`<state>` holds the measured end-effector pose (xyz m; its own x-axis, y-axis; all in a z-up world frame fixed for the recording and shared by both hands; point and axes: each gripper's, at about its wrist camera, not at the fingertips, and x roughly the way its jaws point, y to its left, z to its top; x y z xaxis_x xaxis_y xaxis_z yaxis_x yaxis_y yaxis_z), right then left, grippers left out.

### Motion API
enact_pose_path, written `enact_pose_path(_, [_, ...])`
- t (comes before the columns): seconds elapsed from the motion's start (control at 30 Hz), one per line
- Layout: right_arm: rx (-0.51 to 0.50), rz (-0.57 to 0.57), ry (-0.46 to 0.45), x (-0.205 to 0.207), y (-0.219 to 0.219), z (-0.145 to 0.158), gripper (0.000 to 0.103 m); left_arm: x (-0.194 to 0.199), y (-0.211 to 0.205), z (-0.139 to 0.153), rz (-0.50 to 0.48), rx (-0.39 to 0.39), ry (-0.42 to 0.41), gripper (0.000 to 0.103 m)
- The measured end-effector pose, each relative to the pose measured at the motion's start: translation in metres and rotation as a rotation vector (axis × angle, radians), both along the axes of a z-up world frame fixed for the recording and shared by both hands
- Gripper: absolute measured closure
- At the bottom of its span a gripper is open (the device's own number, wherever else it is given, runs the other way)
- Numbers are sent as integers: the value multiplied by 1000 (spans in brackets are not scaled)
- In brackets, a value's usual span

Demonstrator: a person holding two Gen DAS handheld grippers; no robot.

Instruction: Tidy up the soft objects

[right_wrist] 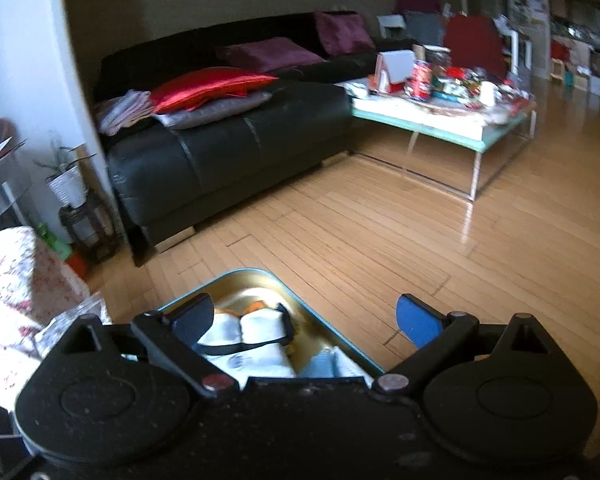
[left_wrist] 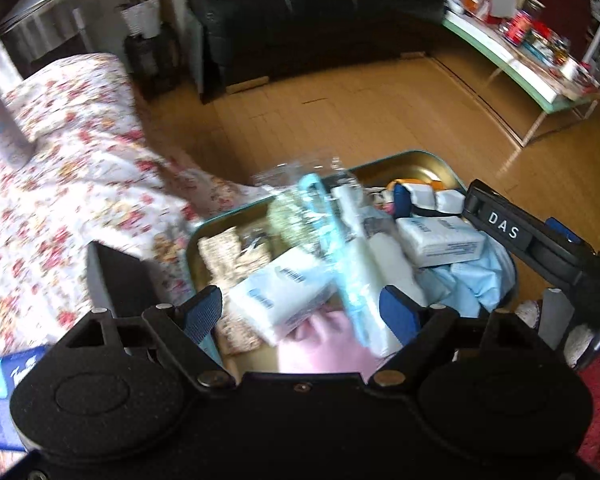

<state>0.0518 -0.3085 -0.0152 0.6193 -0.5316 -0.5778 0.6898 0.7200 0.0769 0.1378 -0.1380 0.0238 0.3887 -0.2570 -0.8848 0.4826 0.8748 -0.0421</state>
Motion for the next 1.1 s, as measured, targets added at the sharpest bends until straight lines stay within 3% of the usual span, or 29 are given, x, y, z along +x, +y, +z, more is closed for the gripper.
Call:
enact_pose_path(0.37, [-138,175,-82,-29,49,18,0,-17,48,4,120,16,-43,21])
enact_pose_path(0.57, [-130,241,-63,-46,69,18,0,-32,69,3,145,2,-44,21])
enact_pose_path(0.87, [-38,265,-20,-70,88,13,0,-57,98,4,180,-6,-69,21])
enact_pose_path(1.1, [-47,294,1,-84,111,13,0,-76,120,6,203,-6,-103,16])
